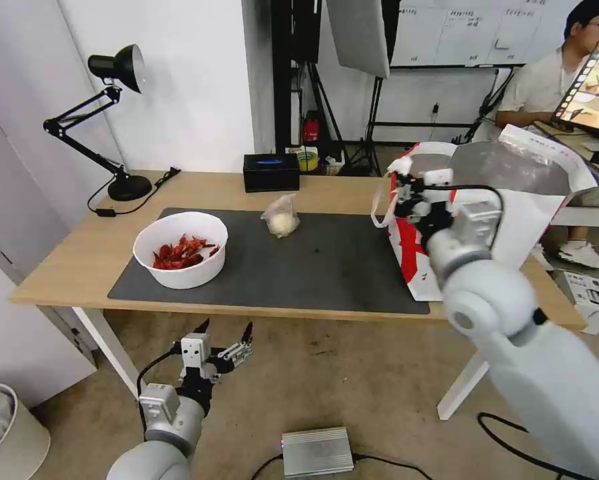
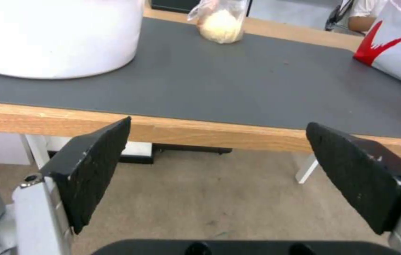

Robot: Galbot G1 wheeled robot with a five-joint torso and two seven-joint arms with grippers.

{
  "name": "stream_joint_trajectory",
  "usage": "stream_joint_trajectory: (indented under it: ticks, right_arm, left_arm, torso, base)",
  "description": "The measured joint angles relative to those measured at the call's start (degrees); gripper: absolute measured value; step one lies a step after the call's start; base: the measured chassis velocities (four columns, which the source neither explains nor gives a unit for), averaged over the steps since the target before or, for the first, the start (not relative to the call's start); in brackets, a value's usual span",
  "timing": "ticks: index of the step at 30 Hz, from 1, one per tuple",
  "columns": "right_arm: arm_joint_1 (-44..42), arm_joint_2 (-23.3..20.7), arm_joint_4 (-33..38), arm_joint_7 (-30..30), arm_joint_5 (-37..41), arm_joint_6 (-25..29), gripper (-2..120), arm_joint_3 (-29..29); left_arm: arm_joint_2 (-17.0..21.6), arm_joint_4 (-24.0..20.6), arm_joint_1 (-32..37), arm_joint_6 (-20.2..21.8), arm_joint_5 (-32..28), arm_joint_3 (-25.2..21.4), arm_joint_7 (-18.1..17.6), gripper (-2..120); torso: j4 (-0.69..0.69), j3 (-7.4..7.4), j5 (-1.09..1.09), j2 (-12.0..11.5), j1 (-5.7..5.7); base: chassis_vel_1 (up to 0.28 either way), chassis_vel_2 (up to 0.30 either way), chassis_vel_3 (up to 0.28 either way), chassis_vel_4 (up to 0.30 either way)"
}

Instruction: Pick up the trash from the table and place it into the takeout bag.

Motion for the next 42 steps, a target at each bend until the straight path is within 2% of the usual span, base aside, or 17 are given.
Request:
stream_joint_trajectory:
  ticks: [3, 11, 14, 18, 27, 34, 39, 41, 42]
  right_arm:
    - [-0.3, -1.1, -1.7, -2.2, -1.7, 5.6, 0, 2.0]
    - [-0.3, -1.9, -5.7, -4.3, -6.1, 11.6, 0, 5.3]
    - [0.0, -1.8, -8.6, -4.5, -11.0, 15.5, 0, 6.1]
    - [0.2, -1.2, -11.2, -4.3, -14.8, 17.6, 0, 6.3]
    - [1.5, 0.7, -15.6, -3.0, -17.0, 18.1, 0, 6.1]
    - [2.4, 1.2, -16.1, -0.1, -9.2, 13.5, 0, 5.7]
    - [2.5, 1.2, -16.5, 0.8, -8.7, 12.6, 0, 5.7]
    - [2.5, 1.3, -16.2, 1.5, -8.0, 11.3, 4, 5.6]
    - [2.5, 1.4, -16.0, 1.7, -7.9, 10.9, 11, 5.6]
  left_arm:
    - [-0.4, -0.2, 0.4, 0.0, 0.4, 0.2, 0.0, 100]
    - [-0.7, -1.2, 2.0, -0.3, 1.3, 0.0, 0.2, 100]
    - [-0.7, -1.4, 2.3, -0.3, 1.6, 0.0, 0.3, 100]
    - [-0.7, -1.0, 1.7, -0.4, 1.5, 0.3, 0.3, 100]
    - [0.1, -0.1, 0.4, -0.4, 0.5, 0.4, 0.4, 100]
    - [0.8, 0.1, -0.8, 0.1, -1.9, 0.3, 0.1, 100]
    - [0.8, 0.7, -1.2, 0.2, -2.0, 0.6, 0.1, 100]
    - [0.9, 0.9, -1.5, 0.2, -2.0, 0.7, 0.1, 100]
    - [0.9, 1.0, -1.6, 0.3, -2.1, 0.7, 0.1, 100]
  torso:
    - [0.01, 0.01, -0.01, 0.0, 0.00]
    - [0.01, 0.01, -0.01, 0.0, 0.00]
    - [0.00, 0.00, -0.02, 0.0, 0.00]
    - [0.01, 0.01, -0.02, 0.0, 0.01]
    - [0.01, 0.01, -0.02, 0.0, 0.01]
    - [0.01, 0.01, -0.02, 0.0, 0.01]
    - [0.01, 0.01, -0.02, 0.0, 0.01]
    - [0.00, 0.01, -0.02, 0.0, 0.01]
    - [0.01, 0.01, -0.02, 0.0, 0.00]
  base:
    - [0.000, 0.000, 0.000, 0.000]
    - [0.000, 0.000, 0.000, 0.000]
    - [0.000, 0.000, 0.000, 0.000]
    - [0.000, 0.000, 0.000, 0.000]
    - [0.000, 0.000, 0.000, 0.000]
    - [0.000, 0.000, 0.000, 0.000]
    - [0.000, 0.000, 0.000, 0.000]
    - [0.000, 0.000, 0.000, 0.000]
    - [0.000, 0.000, 0.000, 0.000]
